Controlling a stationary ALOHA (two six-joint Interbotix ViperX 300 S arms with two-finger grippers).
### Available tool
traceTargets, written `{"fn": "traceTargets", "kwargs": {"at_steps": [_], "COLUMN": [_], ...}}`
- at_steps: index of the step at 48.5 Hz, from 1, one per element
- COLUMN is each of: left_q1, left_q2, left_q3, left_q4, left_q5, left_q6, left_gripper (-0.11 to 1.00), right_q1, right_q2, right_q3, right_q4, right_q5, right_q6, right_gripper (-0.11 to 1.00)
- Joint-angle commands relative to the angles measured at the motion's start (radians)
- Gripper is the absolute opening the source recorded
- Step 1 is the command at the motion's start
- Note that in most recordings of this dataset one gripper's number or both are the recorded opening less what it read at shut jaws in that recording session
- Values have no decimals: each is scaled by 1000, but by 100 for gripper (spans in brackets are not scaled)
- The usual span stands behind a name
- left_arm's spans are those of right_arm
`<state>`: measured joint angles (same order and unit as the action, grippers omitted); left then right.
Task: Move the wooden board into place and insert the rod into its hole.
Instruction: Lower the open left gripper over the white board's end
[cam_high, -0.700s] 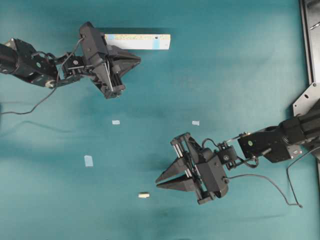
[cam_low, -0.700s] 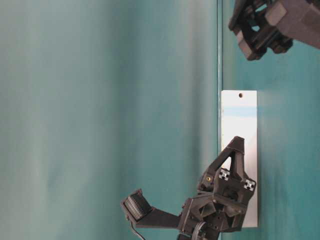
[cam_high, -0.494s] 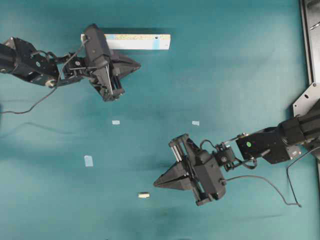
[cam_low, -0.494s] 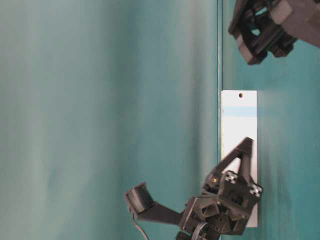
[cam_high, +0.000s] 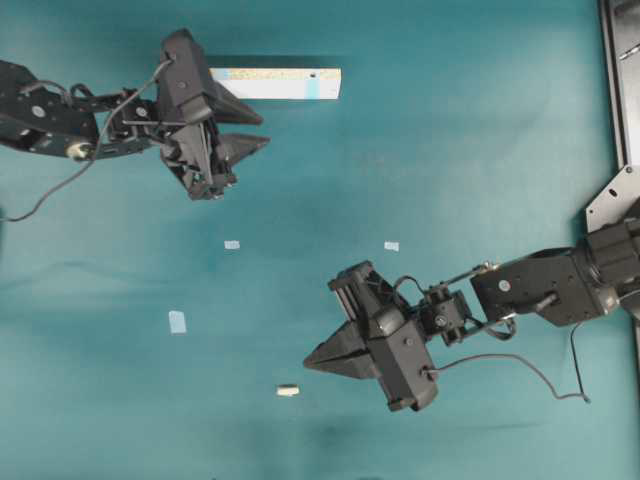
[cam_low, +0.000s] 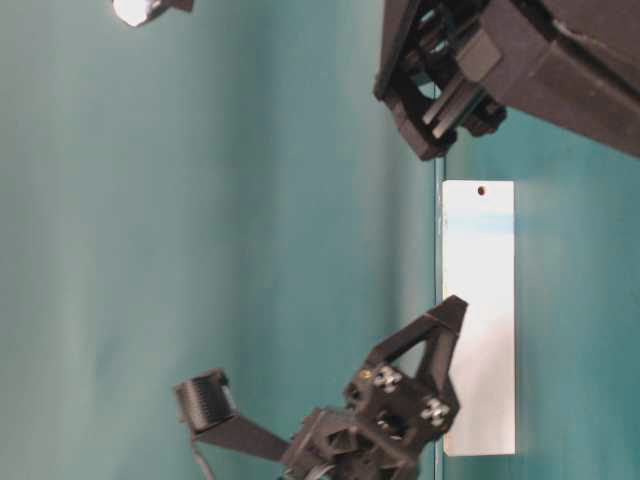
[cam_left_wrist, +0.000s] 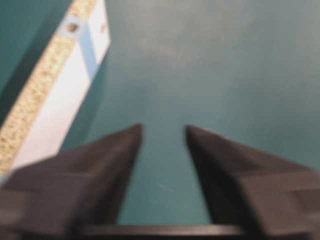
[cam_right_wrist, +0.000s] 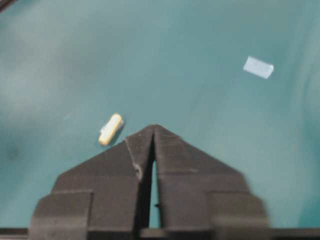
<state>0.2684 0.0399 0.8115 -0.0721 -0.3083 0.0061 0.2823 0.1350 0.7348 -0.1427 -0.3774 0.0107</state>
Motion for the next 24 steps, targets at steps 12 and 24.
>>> {"fn": "traceTargets", "kwargs": {"at_steps": [12,24], "left_q1": [0,83], "left_q2": [-153,-207], "left_q3": [11,23], "left_q4": [6,6], "left_q5": [175,272], "left_q6": [66,227], "left_gripper": [91,91], "right_q1": [6,6], "right_q2": [-75,-147], "right_q3": [-72,-141], "right_q4": [-2,-2], "right_q5": [224,376], "right_q6": [26,28], "right_gripper": [79,99]}}
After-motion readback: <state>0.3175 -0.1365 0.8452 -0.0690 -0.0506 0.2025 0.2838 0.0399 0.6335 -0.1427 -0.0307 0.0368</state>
